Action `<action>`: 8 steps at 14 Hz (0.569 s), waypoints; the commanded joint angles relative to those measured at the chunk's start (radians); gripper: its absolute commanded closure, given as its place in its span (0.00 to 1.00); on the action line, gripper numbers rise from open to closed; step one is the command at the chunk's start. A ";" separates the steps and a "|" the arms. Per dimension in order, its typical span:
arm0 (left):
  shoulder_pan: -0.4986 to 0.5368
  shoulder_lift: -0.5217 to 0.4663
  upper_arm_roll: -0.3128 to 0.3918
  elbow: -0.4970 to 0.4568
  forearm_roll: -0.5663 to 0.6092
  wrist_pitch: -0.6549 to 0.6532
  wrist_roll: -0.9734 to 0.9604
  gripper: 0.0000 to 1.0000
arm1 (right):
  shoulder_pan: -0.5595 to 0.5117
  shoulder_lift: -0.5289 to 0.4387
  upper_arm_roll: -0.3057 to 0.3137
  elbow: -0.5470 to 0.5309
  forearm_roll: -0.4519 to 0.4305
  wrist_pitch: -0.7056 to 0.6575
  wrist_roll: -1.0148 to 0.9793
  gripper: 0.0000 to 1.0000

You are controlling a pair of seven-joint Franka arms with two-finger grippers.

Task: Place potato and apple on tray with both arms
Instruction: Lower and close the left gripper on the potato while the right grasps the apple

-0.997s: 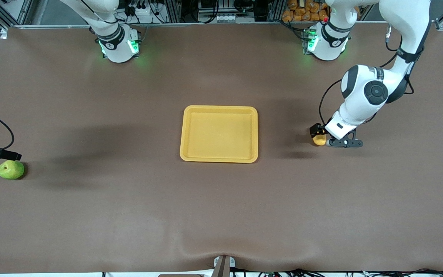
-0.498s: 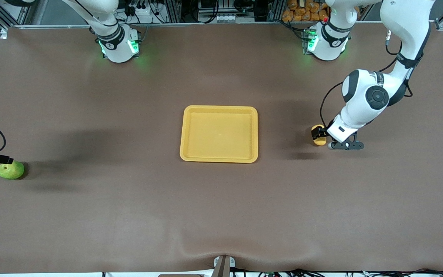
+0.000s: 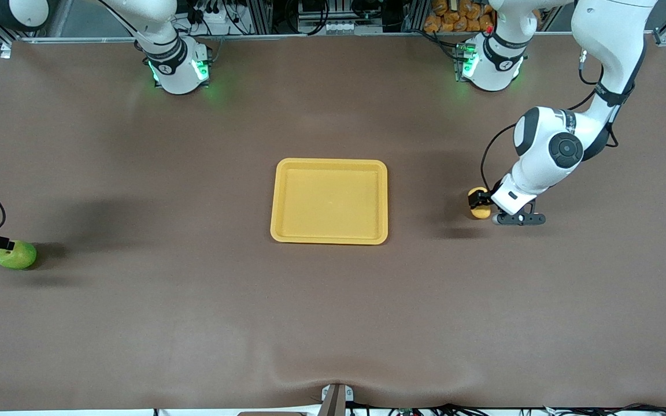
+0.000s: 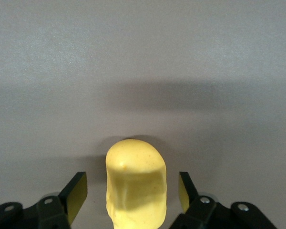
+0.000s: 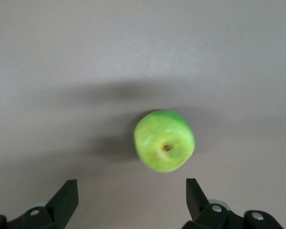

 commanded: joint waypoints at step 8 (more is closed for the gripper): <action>0.005 0.023 -0.004 -0.006 0.020 0.016 -0.016 0.35 | -0.055 0.170 0.018 0.163 -0.071 -0.009 -0.127 0.00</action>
